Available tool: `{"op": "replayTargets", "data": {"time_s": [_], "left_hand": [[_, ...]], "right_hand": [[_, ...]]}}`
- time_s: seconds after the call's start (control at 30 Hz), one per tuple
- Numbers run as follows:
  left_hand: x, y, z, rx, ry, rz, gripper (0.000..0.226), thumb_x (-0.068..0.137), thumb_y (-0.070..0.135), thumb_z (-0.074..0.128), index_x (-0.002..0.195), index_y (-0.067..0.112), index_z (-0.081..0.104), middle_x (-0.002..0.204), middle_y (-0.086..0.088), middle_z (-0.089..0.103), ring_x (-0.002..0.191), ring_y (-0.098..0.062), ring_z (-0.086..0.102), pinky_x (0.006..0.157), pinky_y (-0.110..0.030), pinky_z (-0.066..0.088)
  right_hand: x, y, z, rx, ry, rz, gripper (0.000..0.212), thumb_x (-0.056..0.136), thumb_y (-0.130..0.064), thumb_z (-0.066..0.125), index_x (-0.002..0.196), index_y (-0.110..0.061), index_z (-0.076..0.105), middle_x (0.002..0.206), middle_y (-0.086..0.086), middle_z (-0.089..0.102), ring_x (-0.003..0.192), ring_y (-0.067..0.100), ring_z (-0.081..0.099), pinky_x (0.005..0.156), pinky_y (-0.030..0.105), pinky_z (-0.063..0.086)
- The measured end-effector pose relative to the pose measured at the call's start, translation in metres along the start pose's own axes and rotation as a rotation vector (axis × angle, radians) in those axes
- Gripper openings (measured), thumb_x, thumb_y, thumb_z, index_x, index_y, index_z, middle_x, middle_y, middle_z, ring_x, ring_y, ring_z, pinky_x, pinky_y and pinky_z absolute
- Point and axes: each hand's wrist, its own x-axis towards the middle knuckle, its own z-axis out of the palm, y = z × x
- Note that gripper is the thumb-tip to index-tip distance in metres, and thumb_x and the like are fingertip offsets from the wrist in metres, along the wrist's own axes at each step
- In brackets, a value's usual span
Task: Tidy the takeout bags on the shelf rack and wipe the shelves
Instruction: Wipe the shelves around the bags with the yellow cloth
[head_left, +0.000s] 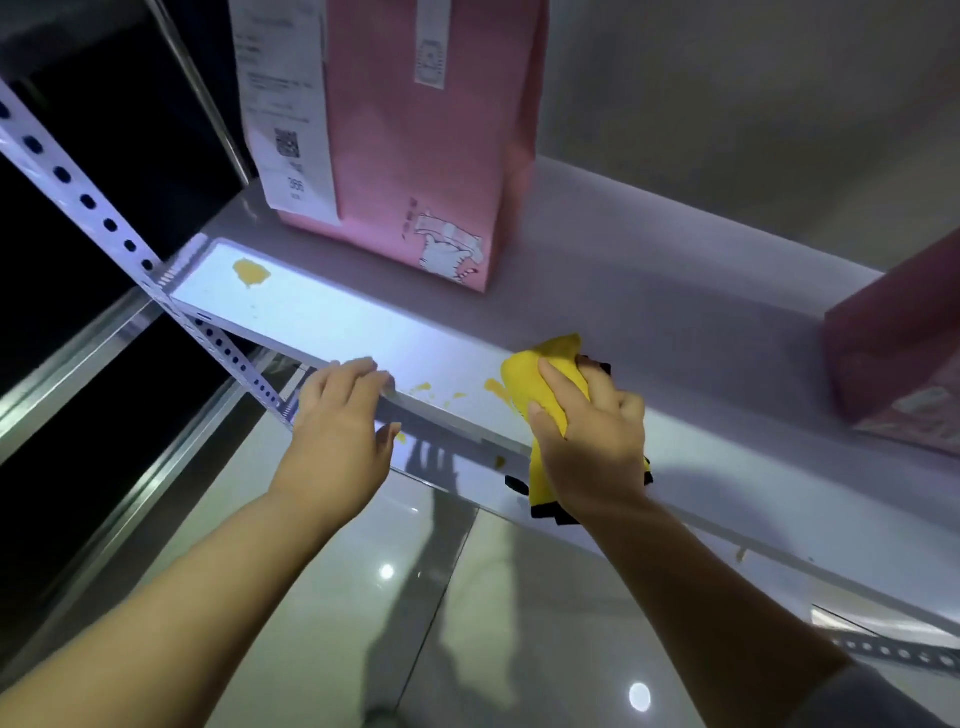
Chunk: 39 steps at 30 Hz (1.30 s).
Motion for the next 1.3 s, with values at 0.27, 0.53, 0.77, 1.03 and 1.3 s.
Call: {"op": "replayTargets", "data": {"time_s": [0.27,0.53,0.77,1.03,1.3], "left_hand": [[0.032,-0.05,-0.024,0.045,-0.083,0.156,0.05,0.08,-0.003,0.059,0.128,0.009,0.053,0.144,-0.003,0.043,0.138,-0.025,0.031,0.111,-0.031,0.019],[0.032,-0.058,-0.025,-0.123,-0.064,0.169,0.05,0.075,-0.01,0.061,0.122,0.006,0.058,0.138,-0.004,0.05,0.134,-0.026,0.039,0.108,-0.036,0.031],[0.03,-0.058,-0.02,-0.177,-0.051,0.125,0.058,0.079,-0.013,0.052,0.132,0.011,0.05,0.145,0.001,0.04,0.14,-0.019,0.028,0.111,-0.024,0.018],[0.027,-0.058,-0.012,-0.154,-0.037,0.11,0.069,0.079,-0.014,0.048,0.14,0.018,0.04,0.15,0.008,0.032,0.142,-0.011,0.019,0.111,-0.018,0.011],[0.027,-0.054,-0.015,-0.12,-0.058,0.085,0.062,0.081,-0.008,0.054,0.137,0.016,0.045,0.15,0.008,0.033,0.142,-0.013,0.02,0.113,-0.027,0.017]], "right_hand": [[0.016,-0.077,0.038,-0.24,-0.061,-0.2,0.067,0.094,-0.05,-0.003,0.13,-0.037,0.051,0.133,0.0,0.051,0.097,0.03,0.052,0.078,0.033,0.033],[0.005,-0.083,0.027,-0.284,-0.286,-0.271,0.041,0.088,-0.033,0.047,0.126,-0.047,0.049,0.132,0.0,0.051,0.084,0.034,0.051,0.074,0.037,0.042],[-0.017,-0.038,-0.002,-0.148,-0.177,-0.137,0.04,0.081,-0.019,0.065,0.119,-0.034,0.061,0.127,0.001,0.055,0.087,0.036,0.046,0.075,0.044,0.045],[0.006,-0.107,0.046,-0.273,-0.167,-0.217,0.049,0.087,-0.036,0.053,0.13,-0.054,0.038,0.14,-0.007,0.039,0.088,0.029,0.039,0.064,0.032,0.031],[-0.025,-0.023,-0.006,-0.157,-0.24,-0.262,0.052,0.078,-0.027,0.051,0.122,-0.054,0.044,0.129,-0.012,0.047,0.095,0.034,0.044,0.08,0.044,0.042]]}}
